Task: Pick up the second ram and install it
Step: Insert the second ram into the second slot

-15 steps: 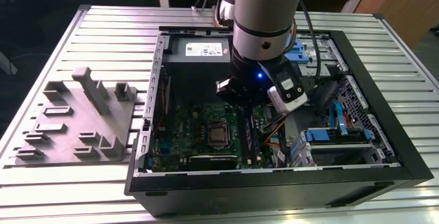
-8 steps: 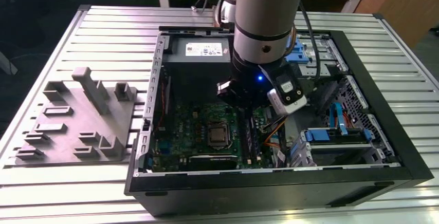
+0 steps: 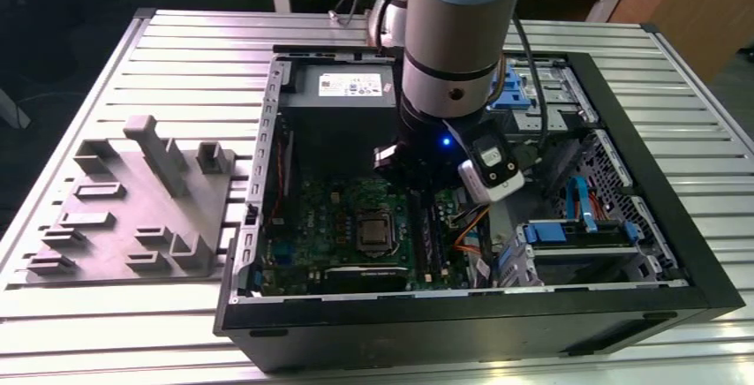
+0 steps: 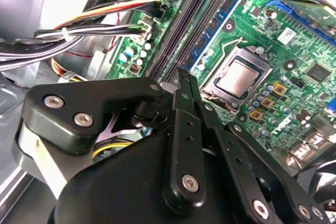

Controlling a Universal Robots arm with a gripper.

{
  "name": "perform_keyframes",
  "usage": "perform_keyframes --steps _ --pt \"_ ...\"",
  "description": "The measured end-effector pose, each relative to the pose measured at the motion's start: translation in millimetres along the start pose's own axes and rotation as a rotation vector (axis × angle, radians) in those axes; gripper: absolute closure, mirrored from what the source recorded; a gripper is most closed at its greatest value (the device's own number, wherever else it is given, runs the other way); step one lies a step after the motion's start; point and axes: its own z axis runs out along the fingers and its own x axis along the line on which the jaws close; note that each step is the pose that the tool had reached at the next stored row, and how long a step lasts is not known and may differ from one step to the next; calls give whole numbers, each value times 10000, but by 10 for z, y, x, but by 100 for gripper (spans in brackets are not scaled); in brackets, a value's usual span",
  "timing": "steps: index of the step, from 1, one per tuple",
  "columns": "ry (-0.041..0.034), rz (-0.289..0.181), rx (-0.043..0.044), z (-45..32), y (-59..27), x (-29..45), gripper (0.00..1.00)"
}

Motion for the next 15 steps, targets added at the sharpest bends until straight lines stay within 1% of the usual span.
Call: perform_keyframes --steps 11,15 --pt "-3 4 -13 95 0 -6 89" --pt "-6 4 -12 100 1 -6 89"
